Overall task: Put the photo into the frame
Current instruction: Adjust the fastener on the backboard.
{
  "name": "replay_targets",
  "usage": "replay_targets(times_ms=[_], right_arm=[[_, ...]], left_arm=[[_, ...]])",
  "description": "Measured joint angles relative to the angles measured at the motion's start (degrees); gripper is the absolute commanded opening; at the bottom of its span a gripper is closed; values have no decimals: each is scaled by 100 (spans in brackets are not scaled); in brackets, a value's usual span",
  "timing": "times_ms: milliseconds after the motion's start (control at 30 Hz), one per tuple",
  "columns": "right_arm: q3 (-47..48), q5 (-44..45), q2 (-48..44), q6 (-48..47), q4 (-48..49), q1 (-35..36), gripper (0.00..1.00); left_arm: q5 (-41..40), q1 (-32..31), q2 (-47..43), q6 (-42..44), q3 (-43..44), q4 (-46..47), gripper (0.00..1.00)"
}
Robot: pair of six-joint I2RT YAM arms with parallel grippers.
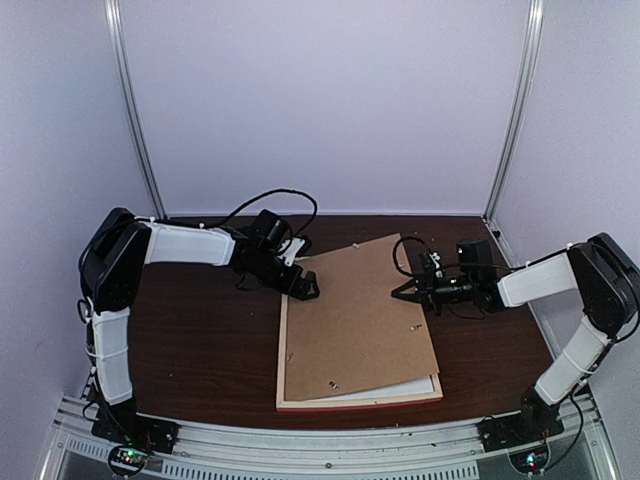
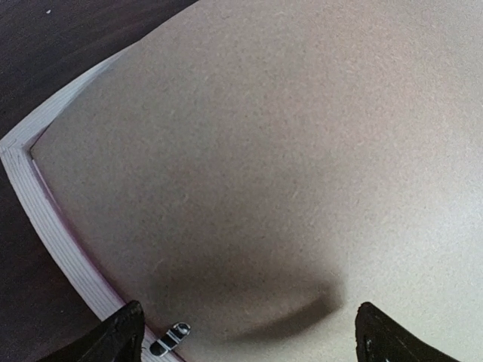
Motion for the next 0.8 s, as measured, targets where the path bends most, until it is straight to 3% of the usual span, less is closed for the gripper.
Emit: replay_targets(times_ms=[800], right_arm=[[0, 0, 0, 0, -66, 0, 11]], left_arm=[[-323, -227, 149, -232, 136, -179, 94]])
